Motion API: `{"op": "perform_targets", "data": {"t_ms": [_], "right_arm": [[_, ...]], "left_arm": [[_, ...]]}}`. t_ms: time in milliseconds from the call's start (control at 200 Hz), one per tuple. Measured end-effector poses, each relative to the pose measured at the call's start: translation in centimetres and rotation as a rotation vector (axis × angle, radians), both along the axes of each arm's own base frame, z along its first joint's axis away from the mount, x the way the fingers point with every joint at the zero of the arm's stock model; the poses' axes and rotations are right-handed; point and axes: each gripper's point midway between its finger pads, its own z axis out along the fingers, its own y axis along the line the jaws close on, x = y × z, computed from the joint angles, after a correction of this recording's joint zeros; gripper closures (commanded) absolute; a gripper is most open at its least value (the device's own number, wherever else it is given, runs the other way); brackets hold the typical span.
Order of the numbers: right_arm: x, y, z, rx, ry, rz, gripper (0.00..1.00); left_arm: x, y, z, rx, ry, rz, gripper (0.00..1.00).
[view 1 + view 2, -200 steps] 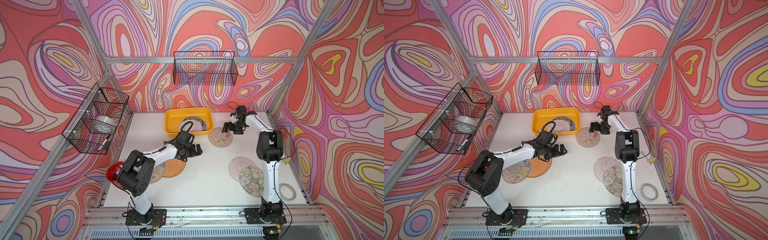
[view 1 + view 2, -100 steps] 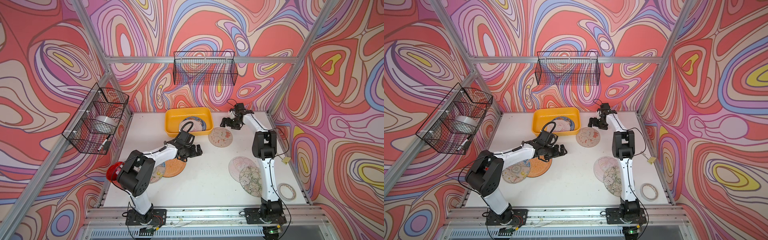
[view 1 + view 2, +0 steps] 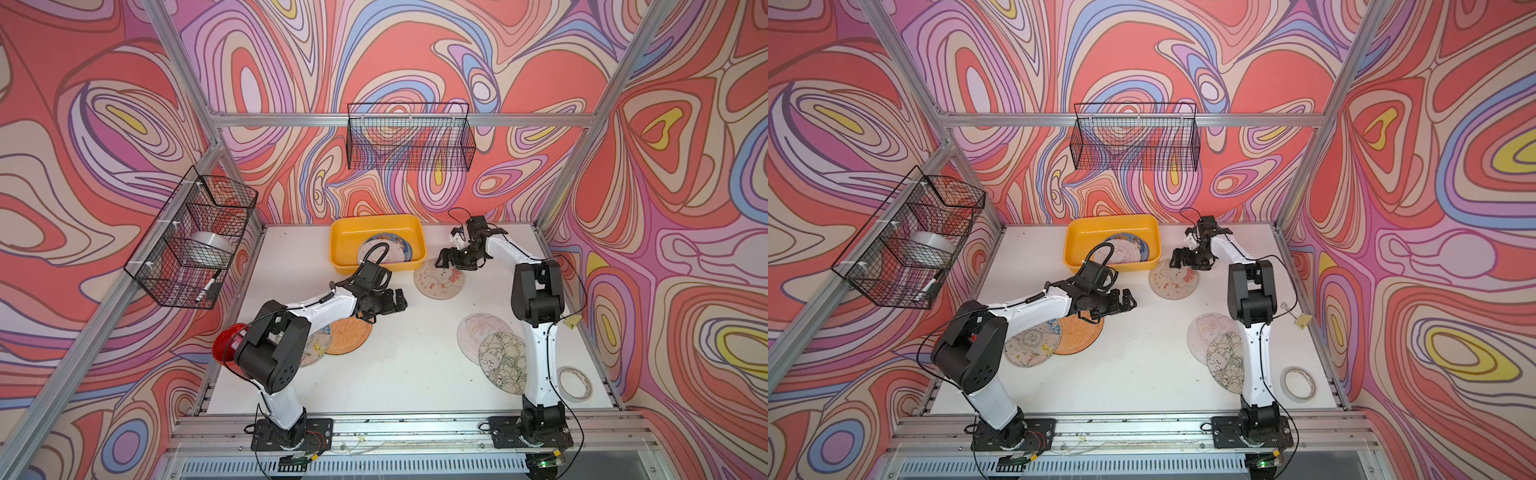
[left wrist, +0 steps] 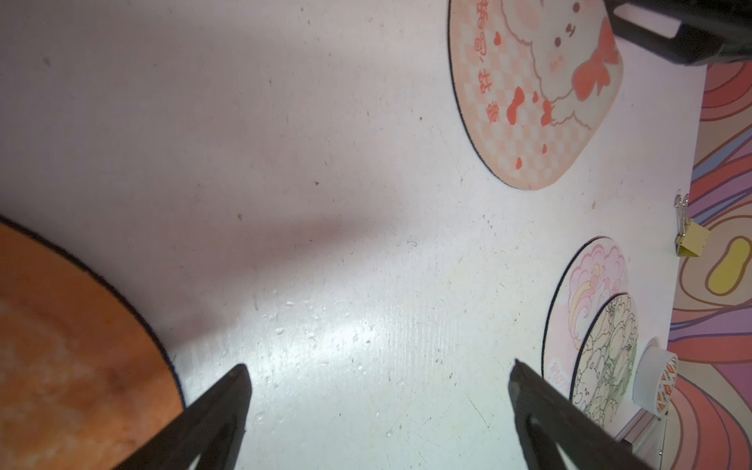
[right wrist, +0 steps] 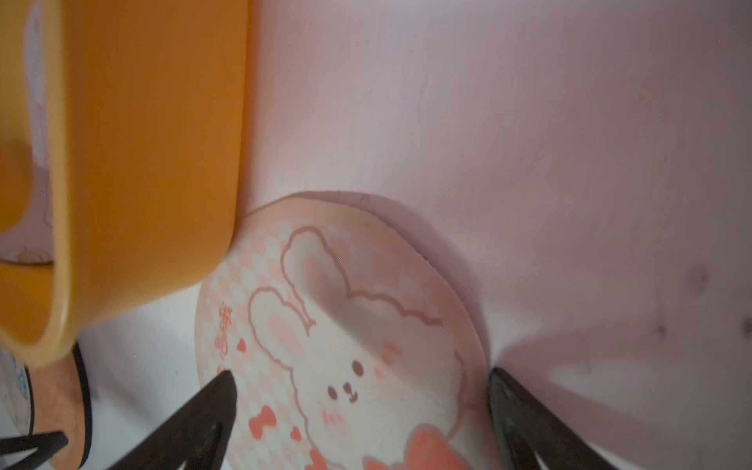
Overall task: Put the coasters into the storage box
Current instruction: Move the coaster to the center of the board.
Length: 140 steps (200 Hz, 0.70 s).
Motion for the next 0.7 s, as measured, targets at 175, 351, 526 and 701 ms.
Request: {"op": "perform_targets", "data": {"t_ms": [175, 351, 526, 701], "right_arm": [[-4.3, 0.6, 0.0, 0.001, 0.081, 0.027, 0.05], [-6.9, 1.2, 0.1, 0.003, 0.142, 0.049, 0.05], [-7.1, 0.6, 0.5, -0.045, 0.139, 0.028, 0.07], [-5.9, -0.3, 0.4, -0.099, 0.107, -0.02, 0.09]], "left_arm": [[0.2, -0.6, -0.2, 0.004, 0.0, -0.015, 0.0], [0.6, -1.4, -0.3, 0.005, 0.001, -0.029, 0.0], [1.7, -2.4, -0.1, 0.007, -0.009, -0.044, 0.01], [3.3, -3.4, 0.1, 0.028, -0.038, -0.048, 0.07]]}}
